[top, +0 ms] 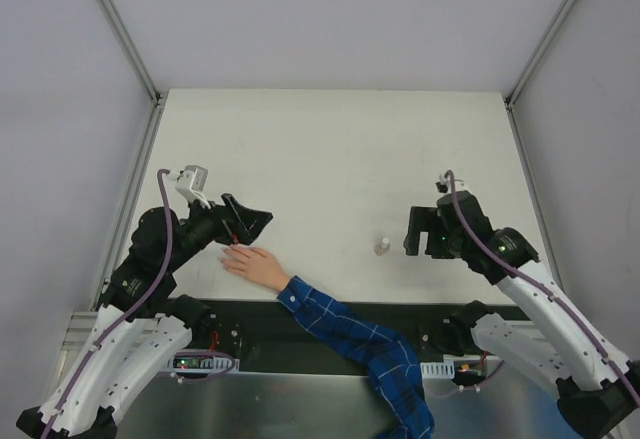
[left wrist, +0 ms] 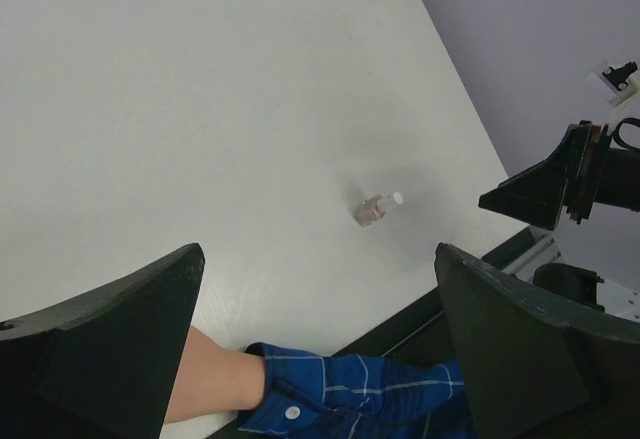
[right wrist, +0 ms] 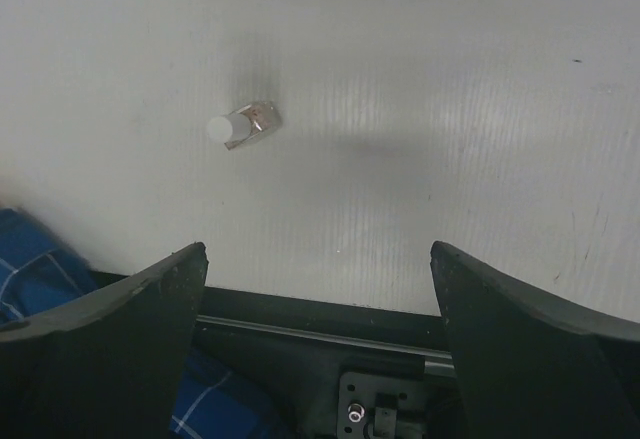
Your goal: Paint the nails
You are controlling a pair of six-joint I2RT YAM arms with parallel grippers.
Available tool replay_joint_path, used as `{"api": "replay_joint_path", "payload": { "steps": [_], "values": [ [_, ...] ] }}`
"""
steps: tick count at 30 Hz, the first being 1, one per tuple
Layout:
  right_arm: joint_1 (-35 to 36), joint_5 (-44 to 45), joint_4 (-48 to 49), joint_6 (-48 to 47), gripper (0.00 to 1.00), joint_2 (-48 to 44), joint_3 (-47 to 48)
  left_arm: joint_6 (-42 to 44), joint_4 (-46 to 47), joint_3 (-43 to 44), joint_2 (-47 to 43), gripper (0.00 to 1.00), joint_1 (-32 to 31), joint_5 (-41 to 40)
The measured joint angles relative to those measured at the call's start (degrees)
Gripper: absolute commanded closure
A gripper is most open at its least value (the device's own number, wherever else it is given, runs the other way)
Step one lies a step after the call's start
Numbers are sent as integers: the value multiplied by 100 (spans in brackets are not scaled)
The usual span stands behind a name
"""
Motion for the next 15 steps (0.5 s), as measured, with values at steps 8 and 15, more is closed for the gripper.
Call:
{"api": "replay_joint_path", "payload": {
  "steps": [8,15],
  "values": [
    [1272,680,487,179,16,1355,94,-26,-173,-68,42,1,0,44],
    [1290,686,1478,59,39,2127,85,-153,-203,-330,20,1,0,181]
  ]
}}
